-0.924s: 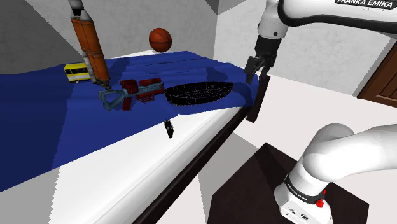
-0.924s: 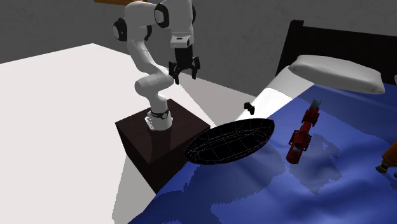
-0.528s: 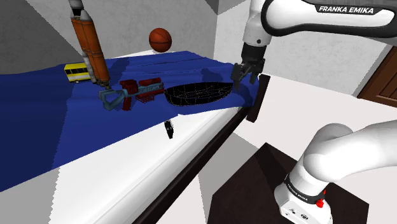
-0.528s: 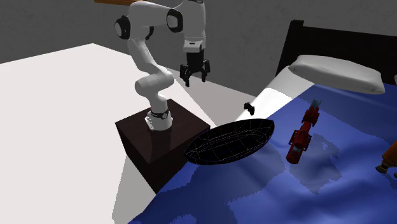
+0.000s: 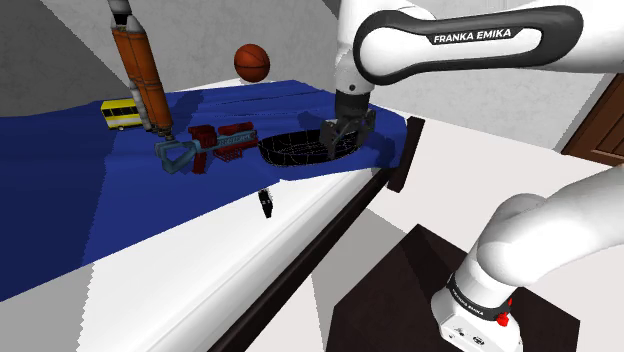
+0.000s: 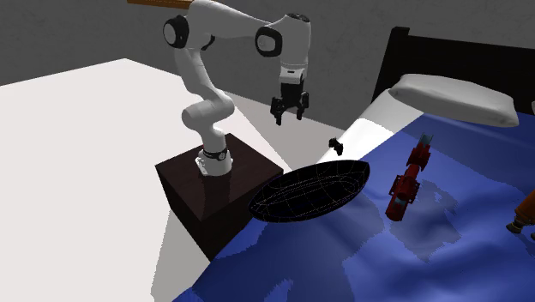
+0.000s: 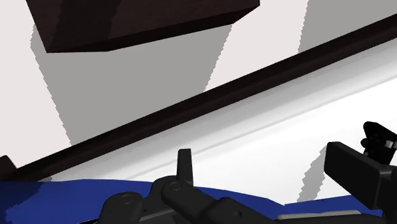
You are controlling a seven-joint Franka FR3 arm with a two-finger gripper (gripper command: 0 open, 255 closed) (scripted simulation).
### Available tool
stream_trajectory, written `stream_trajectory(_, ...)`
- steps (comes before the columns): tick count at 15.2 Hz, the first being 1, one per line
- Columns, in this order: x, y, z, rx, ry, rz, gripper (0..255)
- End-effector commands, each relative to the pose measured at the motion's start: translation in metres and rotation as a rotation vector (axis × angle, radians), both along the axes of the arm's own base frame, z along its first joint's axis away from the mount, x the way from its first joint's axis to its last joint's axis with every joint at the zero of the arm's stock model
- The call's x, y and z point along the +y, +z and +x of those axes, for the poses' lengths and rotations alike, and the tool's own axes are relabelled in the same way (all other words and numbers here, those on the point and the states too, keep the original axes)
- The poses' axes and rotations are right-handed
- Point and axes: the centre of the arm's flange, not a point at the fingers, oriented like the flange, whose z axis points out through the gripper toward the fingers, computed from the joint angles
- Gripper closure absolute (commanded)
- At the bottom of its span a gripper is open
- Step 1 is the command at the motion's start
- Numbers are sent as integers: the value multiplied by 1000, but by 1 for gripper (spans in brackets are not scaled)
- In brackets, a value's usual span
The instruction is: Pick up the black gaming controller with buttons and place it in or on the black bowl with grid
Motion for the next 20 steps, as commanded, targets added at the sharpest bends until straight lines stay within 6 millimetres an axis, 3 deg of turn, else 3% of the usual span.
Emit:
stream_trajectory(1,25,-11,13,6,-18,-4,0)
stream_trajectory(17,181,-109,133,56,-149,-45,0)
stream_trajectory(20,183,-122,135,57,-151,-46,0)
